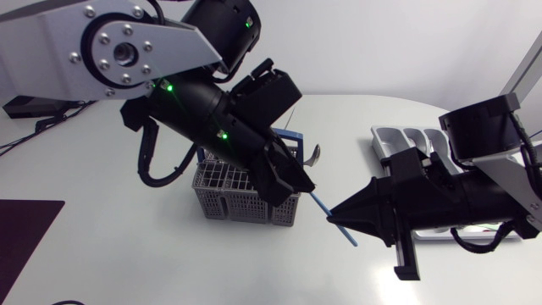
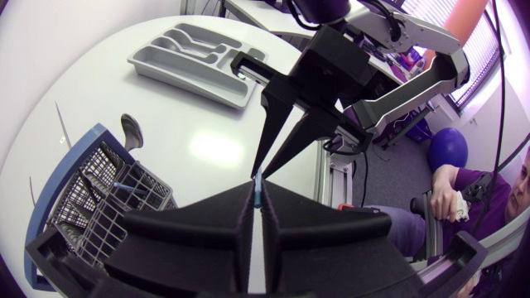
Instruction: Sort the cutlery from the basket into the organizer compartments.
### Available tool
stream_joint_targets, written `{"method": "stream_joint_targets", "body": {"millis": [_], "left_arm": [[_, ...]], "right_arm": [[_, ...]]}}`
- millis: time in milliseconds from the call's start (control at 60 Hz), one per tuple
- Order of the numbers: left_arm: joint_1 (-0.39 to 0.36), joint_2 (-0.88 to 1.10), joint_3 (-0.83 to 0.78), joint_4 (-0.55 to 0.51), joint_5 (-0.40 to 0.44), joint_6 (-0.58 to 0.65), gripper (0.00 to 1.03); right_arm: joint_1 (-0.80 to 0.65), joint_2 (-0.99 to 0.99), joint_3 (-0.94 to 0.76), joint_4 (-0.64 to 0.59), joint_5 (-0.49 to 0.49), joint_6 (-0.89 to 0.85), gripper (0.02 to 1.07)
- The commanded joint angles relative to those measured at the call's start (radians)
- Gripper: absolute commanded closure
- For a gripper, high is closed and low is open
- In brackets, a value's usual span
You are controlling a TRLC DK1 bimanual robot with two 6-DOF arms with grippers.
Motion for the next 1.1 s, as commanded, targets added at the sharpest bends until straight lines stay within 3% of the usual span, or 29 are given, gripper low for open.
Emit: {"method": "stream_joint_targets", "body": {"millis": [0, 133, 183, 267, 350, 500, 683, 1083], "left_arm": [[0.008, 0.022, 0.03, 0.006, 0.015, -0.029, 1.0], [0.01, 0.022, 0.038, 0.007, 0.017, -0.035, 0.96], [0.022, 0.021, 0.047, 0.01, 0.017, -0.049, 0.76], [0.045, 0.001, 0.055, 0.029, 0.017, -0.064, 0.32], [0.077, -0.033, 0.055, 0.066, 0.017, -0.092, 0.04], [0.176, -0.082, 0.055, 0.141, 0.017, -0.147, 0.04], [0.226, -0.081, 0.029, 0.141, 0.003, -0.095, 0.05], [0.107, -0.003, -0.073, 0.141, -0.301, 0.075, 0.05]], "right_arm": [[0.012, 0.017, 0.013, 0.006, 0.007, 0.031, 1.01], [0.012, 0.017, 0.009, 0.002, 0.009, 0.035, 1.01], [0.01, 0.012, 0.009, -0.001, 0.009, 0.035, 1.02], [0.01, 0.001, 0.002, -0.007, 0.009, 0.035, 1.01], [-0.002, -0.016, -0.007, -0.017, 0.01, 0.034, 1.02], [-0.06, -0.049, -0.018, -0.052, 0.012, 0.0, 1.01], [-0.194, -0.088, -0.03, -0.081, 0.004, -0.034, 1.02], [-0.577, 0.003, 0.011, -0.03, -0.011, -0.043, 1.02]]}}
